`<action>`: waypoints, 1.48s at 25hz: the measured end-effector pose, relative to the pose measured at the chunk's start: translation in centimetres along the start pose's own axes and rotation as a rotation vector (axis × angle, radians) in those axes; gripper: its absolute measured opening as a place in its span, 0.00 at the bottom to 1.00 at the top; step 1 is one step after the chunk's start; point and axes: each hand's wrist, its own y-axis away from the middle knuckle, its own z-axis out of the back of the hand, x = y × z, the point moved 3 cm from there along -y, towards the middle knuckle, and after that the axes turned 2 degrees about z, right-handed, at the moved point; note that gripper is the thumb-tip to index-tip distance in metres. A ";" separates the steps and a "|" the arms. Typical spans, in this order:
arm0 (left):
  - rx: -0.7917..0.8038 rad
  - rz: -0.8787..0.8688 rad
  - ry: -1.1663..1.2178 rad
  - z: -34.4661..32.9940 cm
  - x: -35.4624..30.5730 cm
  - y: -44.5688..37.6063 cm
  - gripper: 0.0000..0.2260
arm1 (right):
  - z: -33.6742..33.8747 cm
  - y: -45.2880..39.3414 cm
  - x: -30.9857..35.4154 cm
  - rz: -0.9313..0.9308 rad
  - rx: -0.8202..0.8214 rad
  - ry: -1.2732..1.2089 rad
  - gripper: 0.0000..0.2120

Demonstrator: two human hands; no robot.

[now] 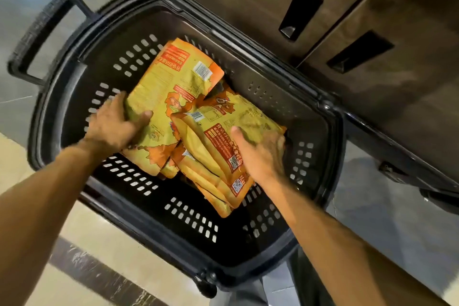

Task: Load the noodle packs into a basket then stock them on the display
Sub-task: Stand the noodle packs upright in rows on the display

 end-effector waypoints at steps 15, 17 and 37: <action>0.022 0.033 -0.047 4.7 -6.7 2.8 0.16 | 1.9 0.0 0.7 -0.433 0.323 -0.842 0.19; 0.042 0.015 -0.051 4.8 -7.6 3.3 0.14 | 2.3 0.7 0.6 -0.410 0.342 -0.914 0.16; -0.053 0.228 1.097 18.8 -3.6 25.2 0.22 | 15.5 17.5 13.9 0.278 0.491 -0.711 0.24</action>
